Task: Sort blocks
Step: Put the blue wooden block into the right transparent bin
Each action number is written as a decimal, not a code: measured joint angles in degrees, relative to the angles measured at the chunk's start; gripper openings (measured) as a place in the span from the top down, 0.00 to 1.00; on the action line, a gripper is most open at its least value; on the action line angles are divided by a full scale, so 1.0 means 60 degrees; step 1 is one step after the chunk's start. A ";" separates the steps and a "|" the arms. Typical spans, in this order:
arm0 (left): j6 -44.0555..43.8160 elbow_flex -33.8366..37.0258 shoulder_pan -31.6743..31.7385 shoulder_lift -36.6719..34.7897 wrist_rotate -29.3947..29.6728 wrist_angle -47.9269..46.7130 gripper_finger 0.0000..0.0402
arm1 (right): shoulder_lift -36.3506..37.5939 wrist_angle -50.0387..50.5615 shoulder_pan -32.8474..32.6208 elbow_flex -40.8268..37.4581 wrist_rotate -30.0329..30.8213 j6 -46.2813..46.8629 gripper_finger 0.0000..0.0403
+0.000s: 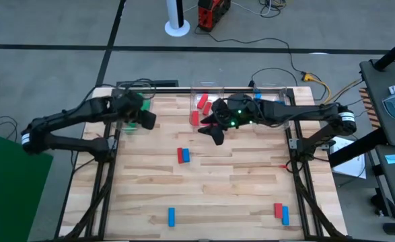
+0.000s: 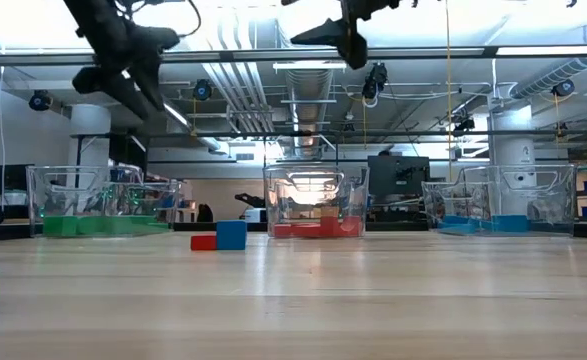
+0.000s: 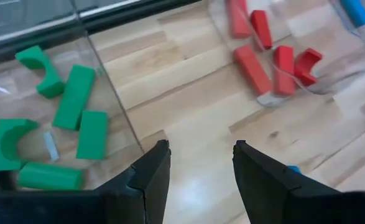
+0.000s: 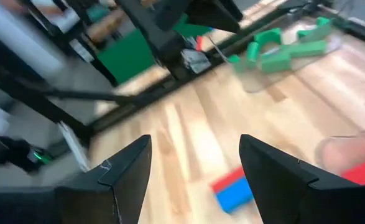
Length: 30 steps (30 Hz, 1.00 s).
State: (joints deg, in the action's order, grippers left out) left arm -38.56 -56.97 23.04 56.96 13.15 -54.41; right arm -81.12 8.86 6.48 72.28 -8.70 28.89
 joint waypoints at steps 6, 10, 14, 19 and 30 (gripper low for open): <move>-0.0429 -0.0005 -0.1200 -0.0165 0.0572 0.0102 0.62 | -0.0074 0.2288 0.0004 0.1294 0.0247 -0.1804 0.42; -0.0525 -0.0187 -0.1647 -0.0252 0.0582 0.0393 0.62 | -0.0142 0.2586 -0.0036 0.1791 0.0451 -0.2571 0.42; -0.0605 -0.0646 -0.1947 -0.0302 0.0996 0.0419 0.62 | -0.0173 0.2586 -0.0073 0.2027 0.0947 -0.3251 0.42; -0.0294 -0.1549 -0.2028 -0.0350 0.1366 0.0100 0.62 | -0.0515 0.2615 -0.0173 0.2544 0.1194 -0.3630 0.42; -0.0115 -0.3947 -0.2024 -0.0308 0.2503 -0.1799 0.62 | -0.2611 0.3894 -0.0350 0.4541 0.1215 -0.5229 0.42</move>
State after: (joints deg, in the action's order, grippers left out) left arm -39.25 -80.65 10.90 55.11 28.17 -65.20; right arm -96.79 32.22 4.38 99.53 -1.41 -2.48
